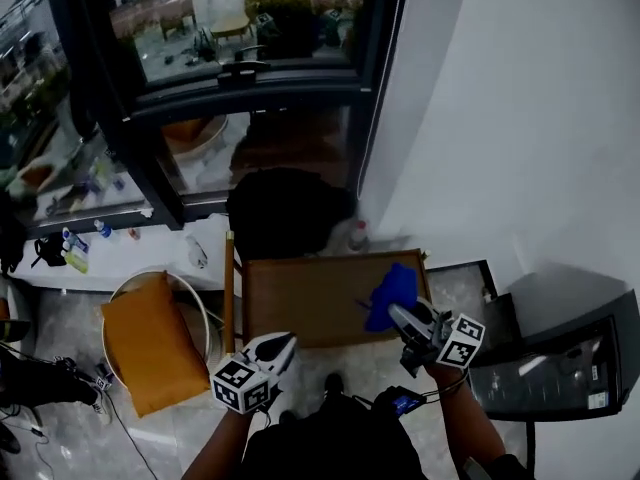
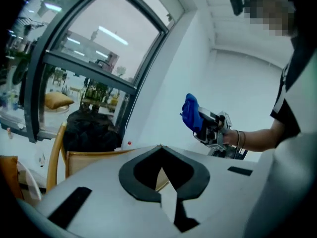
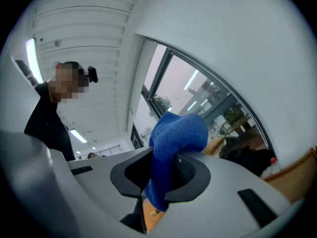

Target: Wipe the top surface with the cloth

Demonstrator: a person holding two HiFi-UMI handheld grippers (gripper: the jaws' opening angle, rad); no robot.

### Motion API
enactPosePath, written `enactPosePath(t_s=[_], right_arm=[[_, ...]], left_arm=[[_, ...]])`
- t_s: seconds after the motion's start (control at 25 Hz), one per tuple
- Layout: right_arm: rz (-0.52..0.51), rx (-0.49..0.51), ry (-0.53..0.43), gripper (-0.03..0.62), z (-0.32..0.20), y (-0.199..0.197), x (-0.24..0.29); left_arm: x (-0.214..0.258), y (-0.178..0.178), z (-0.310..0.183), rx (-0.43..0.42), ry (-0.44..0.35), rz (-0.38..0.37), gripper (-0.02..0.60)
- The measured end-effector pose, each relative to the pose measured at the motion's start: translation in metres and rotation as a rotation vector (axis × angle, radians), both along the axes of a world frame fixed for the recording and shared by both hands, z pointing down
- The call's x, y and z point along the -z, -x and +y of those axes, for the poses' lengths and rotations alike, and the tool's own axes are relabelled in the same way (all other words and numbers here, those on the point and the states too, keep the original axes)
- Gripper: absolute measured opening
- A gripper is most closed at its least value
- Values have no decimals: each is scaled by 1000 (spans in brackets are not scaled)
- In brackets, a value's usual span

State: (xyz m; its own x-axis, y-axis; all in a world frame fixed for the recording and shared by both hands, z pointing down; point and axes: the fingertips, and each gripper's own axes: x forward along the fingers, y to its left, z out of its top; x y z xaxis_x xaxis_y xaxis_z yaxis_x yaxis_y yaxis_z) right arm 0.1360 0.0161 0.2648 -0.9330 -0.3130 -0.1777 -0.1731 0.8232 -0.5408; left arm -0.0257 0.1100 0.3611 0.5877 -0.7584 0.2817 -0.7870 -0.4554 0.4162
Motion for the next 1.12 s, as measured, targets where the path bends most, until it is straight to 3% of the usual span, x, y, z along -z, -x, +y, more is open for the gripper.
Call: enactPosePath(t_s=[0.16,0.28,0.36,0.52,0.68,0.96,1.12], right_arm=[[-23,0,-131,75,52,17,60],[-7,37,-181,75,106,33,80],[61,57,-221,75,141,46,81],[297,80,-319,75,204,63,55],[418,88,-288,75,240,76,27],[133,-5,-128,75,226,50,50],[156,39,-185,69,234,37,51]], left_arm=[[65,25,42,-8,-215,174,5],[91,41,80,1,-293,180,5],[104,49,102,-3,-319,166,5],[111,51,141,-49,-325,155,5],[100,39,164,-128,-310,144,5],[111,9,176,-166,-309,137,5],[114,-9,177,-169,-308,112,5]])
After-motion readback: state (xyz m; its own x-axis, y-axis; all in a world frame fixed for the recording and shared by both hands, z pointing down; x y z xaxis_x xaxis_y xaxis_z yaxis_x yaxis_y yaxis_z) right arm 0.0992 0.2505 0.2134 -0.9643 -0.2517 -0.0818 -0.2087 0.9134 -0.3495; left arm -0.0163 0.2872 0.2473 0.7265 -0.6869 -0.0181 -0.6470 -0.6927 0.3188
